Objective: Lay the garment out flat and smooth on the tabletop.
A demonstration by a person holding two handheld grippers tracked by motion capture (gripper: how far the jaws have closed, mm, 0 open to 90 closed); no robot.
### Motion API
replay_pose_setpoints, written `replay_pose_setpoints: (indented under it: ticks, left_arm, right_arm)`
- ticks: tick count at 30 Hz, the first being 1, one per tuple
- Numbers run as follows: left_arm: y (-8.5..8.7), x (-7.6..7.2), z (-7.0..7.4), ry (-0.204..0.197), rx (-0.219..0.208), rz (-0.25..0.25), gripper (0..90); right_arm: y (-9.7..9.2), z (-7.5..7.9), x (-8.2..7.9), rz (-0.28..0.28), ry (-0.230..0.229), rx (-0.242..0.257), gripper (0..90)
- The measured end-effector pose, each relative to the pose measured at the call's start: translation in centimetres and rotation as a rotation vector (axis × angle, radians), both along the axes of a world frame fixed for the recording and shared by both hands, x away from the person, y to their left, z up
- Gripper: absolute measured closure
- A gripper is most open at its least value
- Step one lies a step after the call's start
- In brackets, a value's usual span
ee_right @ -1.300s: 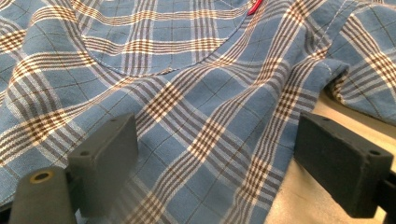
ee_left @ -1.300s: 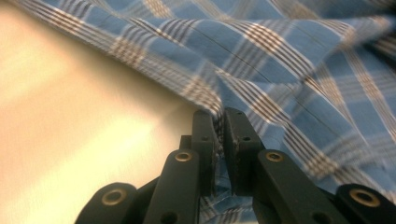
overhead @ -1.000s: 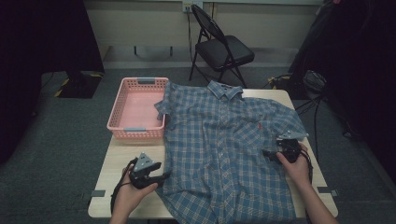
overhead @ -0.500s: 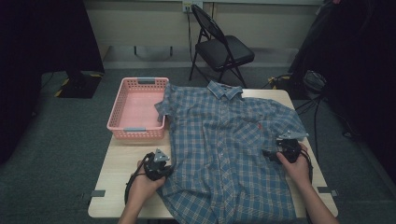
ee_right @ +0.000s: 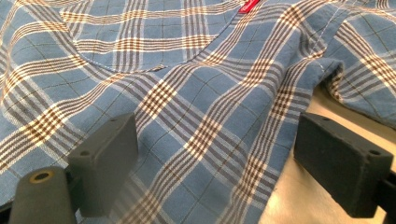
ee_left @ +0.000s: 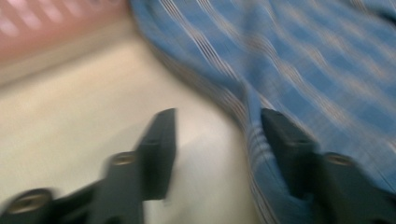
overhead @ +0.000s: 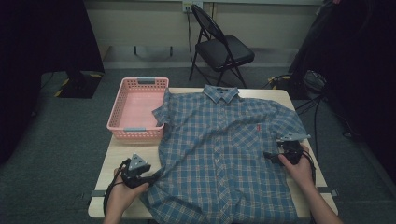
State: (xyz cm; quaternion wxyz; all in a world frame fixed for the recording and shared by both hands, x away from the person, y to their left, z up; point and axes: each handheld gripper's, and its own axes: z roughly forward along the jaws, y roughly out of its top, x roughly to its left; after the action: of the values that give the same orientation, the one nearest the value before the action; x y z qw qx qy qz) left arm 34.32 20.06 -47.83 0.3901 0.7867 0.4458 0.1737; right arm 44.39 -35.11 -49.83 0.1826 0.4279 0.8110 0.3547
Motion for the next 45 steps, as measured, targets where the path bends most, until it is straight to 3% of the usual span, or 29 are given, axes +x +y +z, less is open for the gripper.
replay_pose_setpoints:
  ticks: [2,5,7,9,10,12,13,15,18,20,21,22,23,24,25,27,28,29,30,31,33,36,38,39,40,42,43,44,45]
  left_arm:
    - [-0.3,1.6,0.1,-0.012,-0.022,0.04,42.6]
    - [-0.6,4.1,-0.2,0.016,-0.027,0.104,46.2]
    - [-1.2,5.1,-0.6,0.045,0.023,0.082,53.6]
    - [-2.0,5.6,-0.9,0.061,0.028,0.071,63.5]
    - [-2.4,5.8,-1.1,0.074,0.045,0.052,63.5]
    - [-2.8,6.0,-1.2,0.061,0.05,0.037,66.8]
    - [-3.1,6.0,-1.1,0.075,0.033,0.022,71.1]
    - [-3.4,5.6,-1.1,0.076,0.028,0.005,71.6]
    - [-3.5,4.4,-1.2,0.065,0.034,-0.012,60.3]
    - [-3.3,3.2,-1.1,0.062,0.072,-0.042,57.0]
    - [-3.2,2.6,-1.0,0.07,0.07,-0.047,56.9]
    - [-3.1,2.0,-1.0,0.08,0.059,-0.054,62.4]
    - [-3.1,1.3,-1.0,0.08,0.047,-0.06,62.4]
    - [-3.2,0.8,-1.0,0.077,0.048,-0.079,71.4]
    - [-3.3,0.4,-0.9,0.086,0.055,-0.101,71.4]
    - [-3.8,0.1,-0.9,0.104,0.038,-0.126,84.4]
    - [-4.1,0.3,-0.9,0.134,0.013,-0.146,87.1]
    - [-4.4,0.4,-0.7,0.149,0.006,-0.16,87.7]
    - [-4.5,0.4,-0.3,0.133,0.006,-0.18,87.8]
    - [-4.2,0.3,0.7,0.102,-0.037,-0.185,87.9]
    - [-2.7,0.0,3.4,0.021,-0.151,-0.166,88.1]
    - [-0.6,-0.5,7.7,-0.104,-0.26,-0.161,88.1]
    - [-0.2,-0.7,9.7,-0.159,-0.287,-0.156,88.1]
    - [-0.4,-0.8,9.8,-0.166,-0.298,-0.157,88.0]
    - [-0.9,-0.9,9.5,-0.149,-0.287,-0.176,87.7]
    - [-1.7,-1.1,8.1,-0.109,-0.226,-0.194,77.8]
    - [-2.0,-1.0,7.2,-0.119,-0.17,-0.171,66.2]
    - [-2.2,-0.7,6.0,-0.103,-0.127,-0.155,51.1]
    - [-2.3,-0.4,5.5,-0.097,-0.129,-0.146,38.7]
  right_arm:
    - [-0.2,0.0,-0.2,0.003,-0.001,-0.001,13.0]
    - [-0.3,0.0,-0.4,0.002,-0.001,0.0,13.0]
    - [-0.5,0.0,-0.6,0.003,0.0,0.0,13.0]
    - [-0.7,0.0,-0.8,0.007,0.0,0.0,13.0]
    - [-0.8,0.0,-0.8,0.011,-0.001,-0.001,13.0]
    - [-1.0,0.0,-1.0,0.013,0.001,0.0,13.1]
    - [-1.2,0.0,-1.2,0.014,0.0,0.0,13.1]
    - [-1.4,0.0,-1.6,0.009,0.0,0.002,13.2]
    - [-1.6,0.1,-2.8,0.018,0.002,0.01,14.3]
    - [-1.5,0.1,-4.1,0.037,-0.002,0.007,13.6]
    - [-1.3,0.1,-4.8,0.049,0.0,0.002,13.5]
    - [-1.2,0.1,-6.2,0.054,0.004,0.0,16.0]
    - [-1.2,0.1,-6.2,0.054,0.004,0.0,16.0]
    - [-1.3,0.4,-7.4,0.065,0.005,0.001,36.8]
    - [-1.3,0.4,-7.4,0.065,0.005,0.001,36.8]
    - [-1.3,0.6,-8.1,0.079,0.009,0.019,61.2]
    - [-1.4,0.8,-8.2,0.076,0.023,0.028,75.7]
    - [-1.6,0.9,-8.0,0.087,0.056,0.053,81.5]
    - [-1.8,1.0,-7.8,0.096,0.073,0.07,83.9]
    - [-2.1,1.5,-7.7,0.1,0.06,0.064,85.8]
    - [-3.4,3.3,-8.2,0.106,0.036,0.117,86.3]
    - [-5.6,7.3,-9.5,0.113,-0.043,0.193,86.3]
    - [-6.8,9.6,-10.3,0.089,-0.124,0.182,86.2]
    - [-7.4,10.5,-10.4,0.103,-0.122,0.205,85.9]
    - [-7.6,10.7,-10.5,0.11,-0.109,0.212,84.6]
    - [-7.4,10.4,-10.7,0.123,-0.057,0.163,67.6]
    - [-7.2,10.0,-10.9,0.094,-0.07,0.148,56.6]
    - [-7.0,9.5,-11.0,0.077,-0.071,0.159,47.4]
    - [-6.6,9.0,-11.0,0.071,-0.075,0.178,38.9]
